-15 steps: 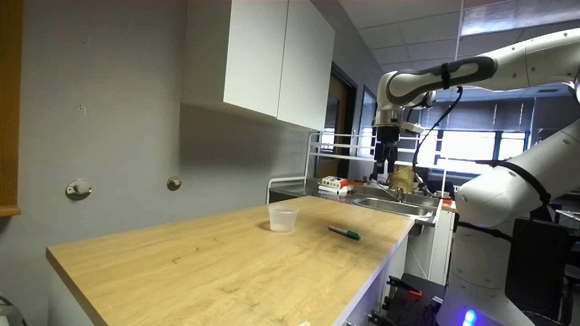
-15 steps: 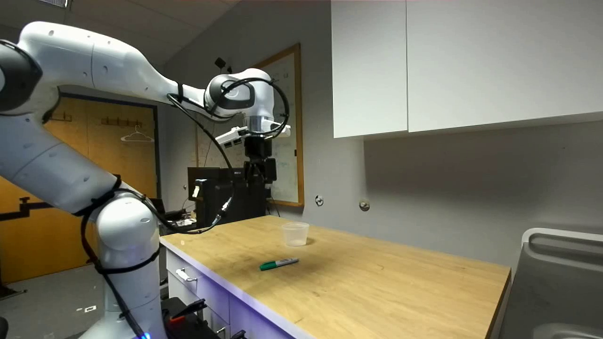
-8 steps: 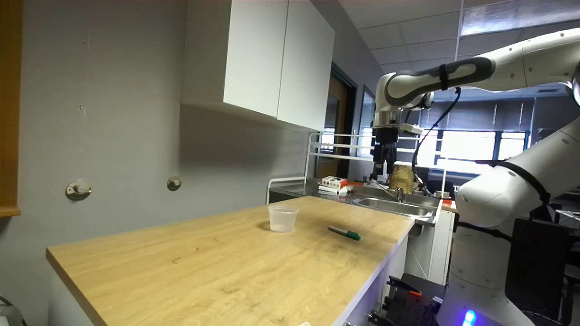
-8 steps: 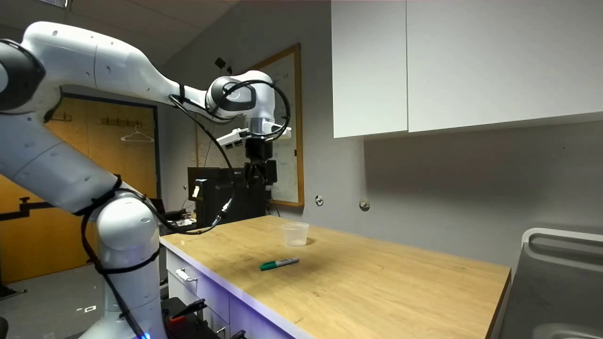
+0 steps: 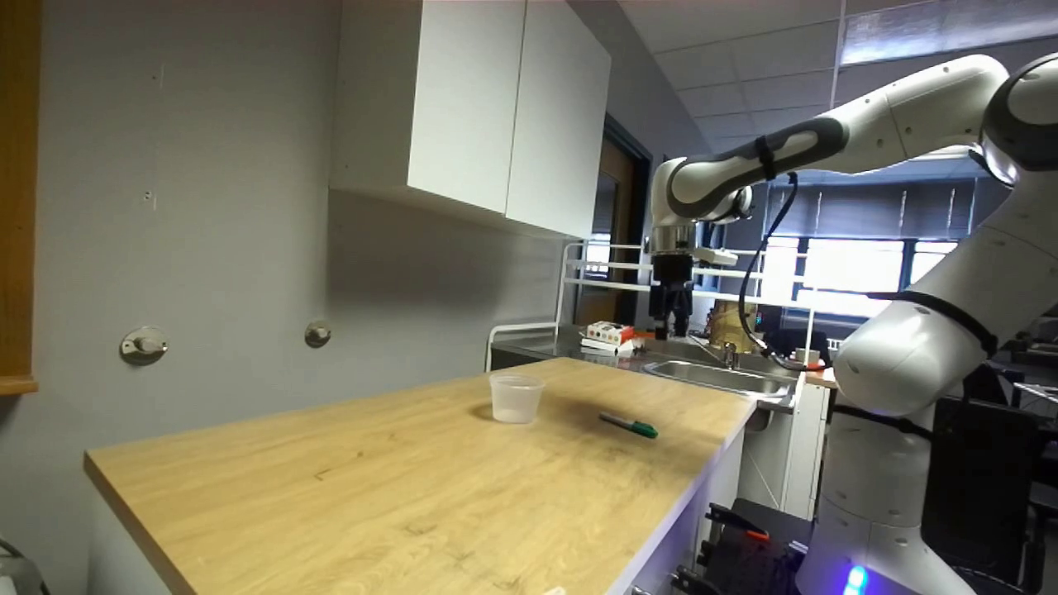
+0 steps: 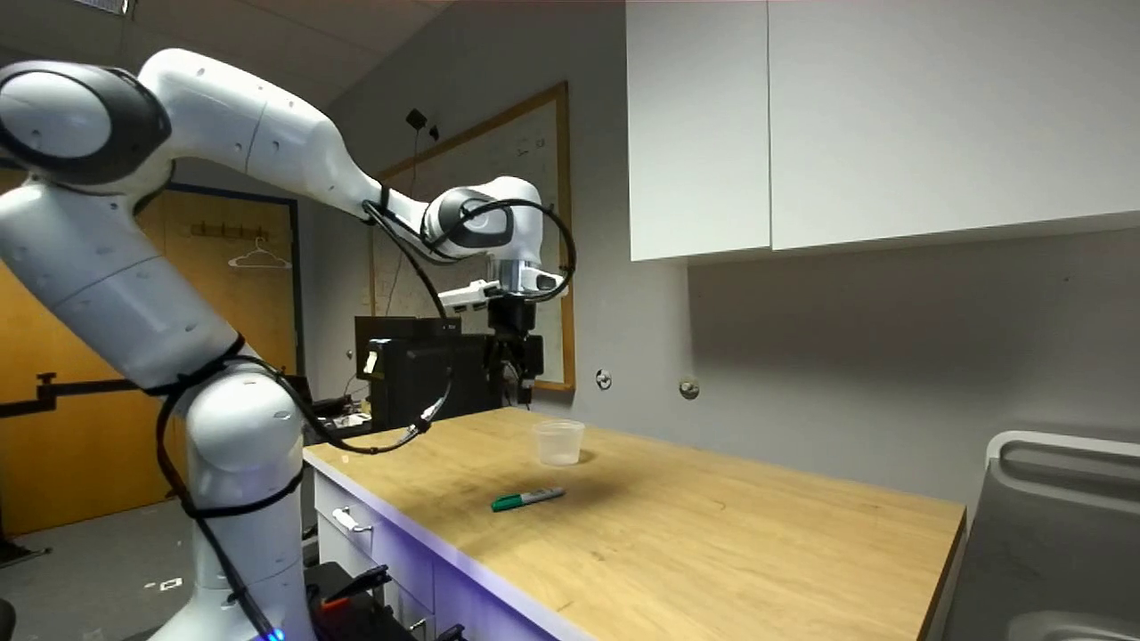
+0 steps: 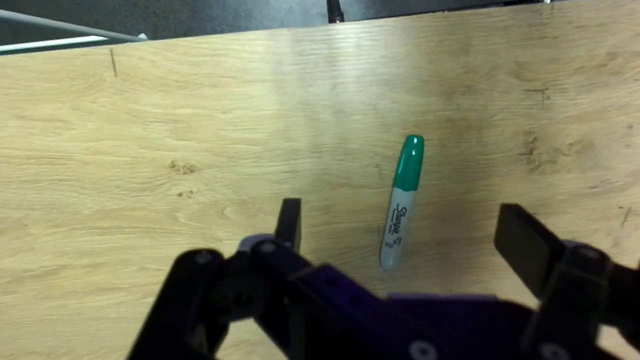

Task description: Put the green marker inside the clear cup

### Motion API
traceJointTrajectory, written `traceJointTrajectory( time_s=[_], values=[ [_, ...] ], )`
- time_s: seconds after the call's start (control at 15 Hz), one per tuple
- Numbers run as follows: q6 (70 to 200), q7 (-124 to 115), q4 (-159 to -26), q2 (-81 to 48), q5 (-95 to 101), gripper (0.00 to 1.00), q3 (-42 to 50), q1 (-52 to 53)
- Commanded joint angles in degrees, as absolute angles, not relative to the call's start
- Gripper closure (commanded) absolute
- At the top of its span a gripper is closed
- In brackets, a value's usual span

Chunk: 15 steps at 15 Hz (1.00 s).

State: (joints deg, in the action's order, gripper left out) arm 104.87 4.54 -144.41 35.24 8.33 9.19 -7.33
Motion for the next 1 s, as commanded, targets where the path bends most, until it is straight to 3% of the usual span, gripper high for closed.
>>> traceJointTrajectory(
  time_s=[0.0,0.93],
  values=[
    [107.7,0.9,-141.2,26.8,4.4,0.00,8.0,-6.3],
    [112.5,-7.7,-134.9,4.6,3.1,0.00,5.7,-6.5]
  ],
)
